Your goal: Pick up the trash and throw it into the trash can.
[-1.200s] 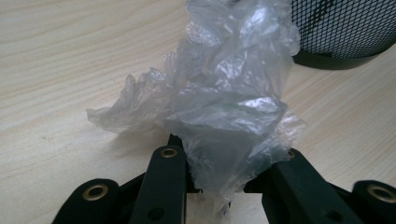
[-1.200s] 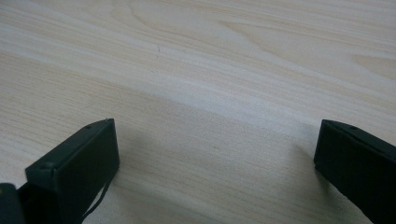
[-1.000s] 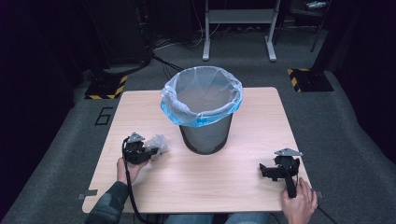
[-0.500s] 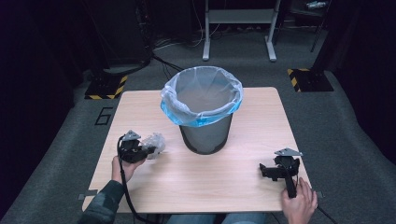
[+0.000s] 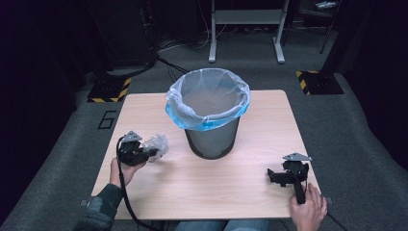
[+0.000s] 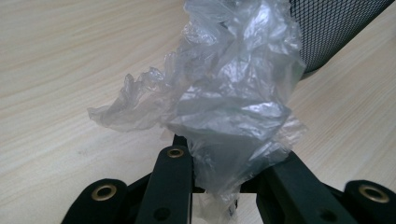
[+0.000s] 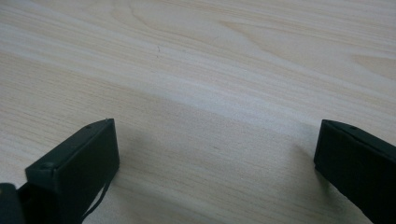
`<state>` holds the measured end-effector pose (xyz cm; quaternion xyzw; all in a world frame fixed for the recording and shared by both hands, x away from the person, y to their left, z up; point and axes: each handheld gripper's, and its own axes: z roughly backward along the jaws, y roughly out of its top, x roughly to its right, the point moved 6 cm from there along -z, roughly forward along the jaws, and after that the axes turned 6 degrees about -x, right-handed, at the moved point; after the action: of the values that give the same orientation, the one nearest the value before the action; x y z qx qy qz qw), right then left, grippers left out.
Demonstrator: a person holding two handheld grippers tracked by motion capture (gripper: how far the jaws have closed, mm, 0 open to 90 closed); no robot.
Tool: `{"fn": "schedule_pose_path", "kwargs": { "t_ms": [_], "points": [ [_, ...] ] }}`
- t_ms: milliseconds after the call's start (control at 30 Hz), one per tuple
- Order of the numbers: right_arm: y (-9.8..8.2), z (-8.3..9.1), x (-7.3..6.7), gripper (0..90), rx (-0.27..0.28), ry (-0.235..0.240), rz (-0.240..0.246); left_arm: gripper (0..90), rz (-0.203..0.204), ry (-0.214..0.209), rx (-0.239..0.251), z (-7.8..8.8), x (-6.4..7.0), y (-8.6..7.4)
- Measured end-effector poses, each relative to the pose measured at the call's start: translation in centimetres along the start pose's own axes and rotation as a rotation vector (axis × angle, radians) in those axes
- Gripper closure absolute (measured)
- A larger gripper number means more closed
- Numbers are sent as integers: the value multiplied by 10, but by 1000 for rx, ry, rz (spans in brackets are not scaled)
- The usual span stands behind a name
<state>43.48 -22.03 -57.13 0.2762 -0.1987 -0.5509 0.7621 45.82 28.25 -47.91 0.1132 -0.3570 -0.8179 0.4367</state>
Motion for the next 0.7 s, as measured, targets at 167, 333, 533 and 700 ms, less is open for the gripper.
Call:
{"fn": "schedule_pose_path", "kwargs": {
  "t_ms": [167,333,533,700],
  "points": [
    [0,0,0,0,0,0,0,794,-22,-1,-1,6,3,5],
    [0,0,0,0,-1,-1,-2,794,-33,-8,-10,10,3,10],
    [0,0,0,0,-1,-1,-1,794,-46,-11,1,20,4,18],
    [0,0,0,0,-1,0,-1,794,-62,-13,-3,27,4,26]
  ]
}}
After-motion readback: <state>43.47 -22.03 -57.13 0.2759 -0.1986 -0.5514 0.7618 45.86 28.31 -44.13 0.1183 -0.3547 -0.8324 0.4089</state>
